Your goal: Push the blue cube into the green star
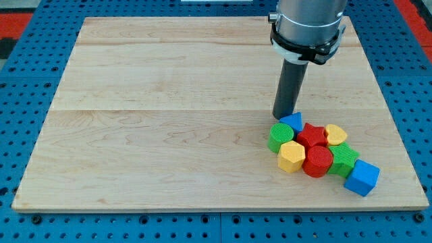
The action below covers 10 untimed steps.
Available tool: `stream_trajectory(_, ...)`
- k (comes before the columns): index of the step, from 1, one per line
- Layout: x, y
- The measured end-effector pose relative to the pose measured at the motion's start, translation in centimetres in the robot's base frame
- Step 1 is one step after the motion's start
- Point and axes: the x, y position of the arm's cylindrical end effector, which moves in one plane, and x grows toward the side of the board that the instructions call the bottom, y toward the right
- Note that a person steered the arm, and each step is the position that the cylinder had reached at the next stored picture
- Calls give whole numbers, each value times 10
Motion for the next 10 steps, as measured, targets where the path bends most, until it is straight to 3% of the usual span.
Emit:
stream_trajectory(1,-21,3)
stream_trajectory(2,-39,56)
stream_trajectory(3,-15,113)
stream_trajectory(4,58,156)
stream_trajectory(5,108,144)
stream_trajectory(8,82,87)
stream_trajectory(10,103,111)
